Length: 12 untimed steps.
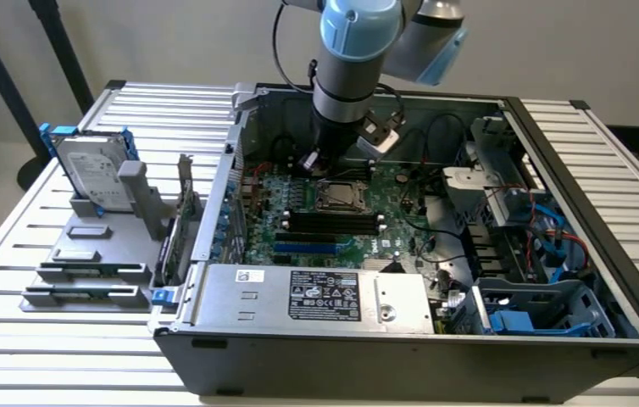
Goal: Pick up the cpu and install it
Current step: 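Install the first cpu locking lever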
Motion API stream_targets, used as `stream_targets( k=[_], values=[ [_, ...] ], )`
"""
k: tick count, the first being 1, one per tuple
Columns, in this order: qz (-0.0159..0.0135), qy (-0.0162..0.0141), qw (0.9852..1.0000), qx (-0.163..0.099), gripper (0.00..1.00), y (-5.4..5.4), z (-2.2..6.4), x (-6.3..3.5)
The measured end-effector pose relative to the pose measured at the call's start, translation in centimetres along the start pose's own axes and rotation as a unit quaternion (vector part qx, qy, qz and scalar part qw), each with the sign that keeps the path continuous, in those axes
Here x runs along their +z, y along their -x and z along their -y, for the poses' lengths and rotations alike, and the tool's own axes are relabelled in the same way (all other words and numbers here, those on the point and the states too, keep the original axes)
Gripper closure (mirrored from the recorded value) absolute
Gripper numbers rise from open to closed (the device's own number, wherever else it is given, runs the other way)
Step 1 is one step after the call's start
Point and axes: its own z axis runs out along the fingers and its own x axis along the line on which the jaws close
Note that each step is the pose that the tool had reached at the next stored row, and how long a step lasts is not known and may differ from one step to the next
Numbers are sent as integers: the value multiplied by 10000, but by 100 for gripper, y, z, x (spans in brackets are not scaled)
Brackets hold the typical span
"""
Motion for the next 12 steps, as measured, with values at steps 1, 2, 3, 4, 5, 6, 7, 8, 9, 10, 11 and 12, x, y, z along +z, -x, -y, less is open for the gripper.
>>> stream_targets(
  k=[1,2,3,4,5,6,7,8,9,10,11,12],
  values=[
    [0,0,10000,0,89,-2,-3,1],
    [0,0,10000,0,89,-5,-7,2],
    [0,0,10000,0,89,-7,-10,3],
    [0,0,10000,0,89,-9,-14,4],
    [0,0,10000,0,89,-11,-17,6],
    [0,0,10000,0,89,-12,-20,7],
    [0,0,10000,0,89,-14,-22,9],
    [0,0,10000,0,89,-15,-25,11],
    [0,0,10000,0,89,-17,-28,12],
    [0,0,10000,0,89,-18,-31,14],
    [0,0,10000,0,89,-20,-34,15],
    [1,0,10000,0,89,-22,-37,16]
  ],
)
